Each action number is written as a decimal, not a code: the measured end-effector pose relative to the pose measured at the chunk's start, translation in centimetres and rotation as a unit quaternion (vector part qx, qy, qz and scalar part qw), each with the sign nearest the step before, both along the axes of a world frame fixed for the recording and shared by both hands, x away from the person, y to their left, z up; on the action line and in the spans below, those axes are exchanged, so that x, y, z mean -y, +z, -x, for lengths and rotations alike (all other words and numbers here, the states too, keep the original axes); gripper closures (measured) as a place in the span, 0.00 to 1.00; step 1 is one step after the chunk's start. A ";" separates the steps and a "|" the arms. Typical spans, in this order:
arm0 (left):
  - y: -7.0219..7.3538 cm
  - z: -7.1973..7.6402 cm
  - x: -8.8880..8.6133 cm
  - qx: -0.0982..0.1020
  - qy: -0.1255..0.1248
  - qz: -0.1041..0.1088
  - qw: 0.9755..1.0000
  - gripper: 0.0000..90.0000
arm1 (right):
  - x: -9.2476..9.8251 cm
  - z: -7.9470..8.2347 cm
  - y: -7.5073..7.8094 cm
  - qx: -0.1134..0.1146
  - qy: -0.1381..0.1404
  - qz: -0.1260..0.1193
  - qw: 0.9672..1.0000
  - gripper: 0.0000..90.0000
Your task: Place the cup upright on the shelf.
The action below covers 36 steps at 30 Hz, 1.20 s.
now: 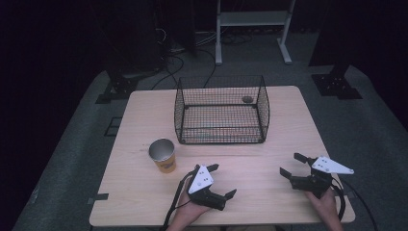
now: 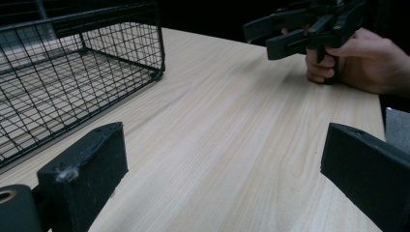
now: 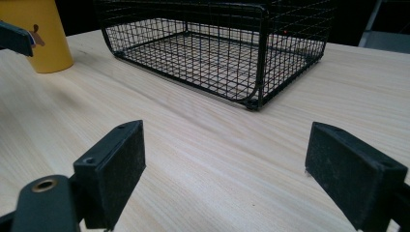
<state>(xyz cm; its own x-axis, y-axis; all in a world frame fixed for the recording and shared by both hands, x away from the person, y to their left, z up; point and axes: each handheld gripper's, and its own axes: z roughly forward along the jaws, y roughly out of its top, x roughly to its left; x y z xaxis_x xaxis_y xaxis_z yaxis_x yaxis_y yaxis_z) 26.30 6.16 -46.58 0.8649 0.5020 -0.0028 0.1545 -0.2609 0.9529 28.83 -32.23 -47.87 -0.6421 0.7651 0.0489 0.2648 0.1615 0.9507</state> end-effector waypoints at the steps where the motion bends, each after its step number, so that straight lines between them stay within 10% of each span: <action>1: 0.0 0.0 0.0 0.000 0.000 0.000 1.000 0.02 | 0.0 0.0 0.0 0.000 0.000 0.000 1.000 0.15; 36: 3.8 0.8 -2.6 0.052 0.007 -0.007 0.999 0.02 | 0.0 0.0 0.0 0.000 -0.001 0.002 1.000 0.15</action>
<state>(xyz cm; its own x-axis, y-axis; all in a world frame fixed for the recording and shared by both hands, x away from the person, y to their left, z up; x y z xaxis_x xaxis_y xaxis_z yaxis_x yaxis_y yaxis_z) 25.48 8.79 -42.79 0.8535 0.5125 0.0944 0.0583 -0.2739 0.9600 28.82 -32.20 -47.87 -0.6411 0.7661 0.0461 0.2659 0.1653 0.9497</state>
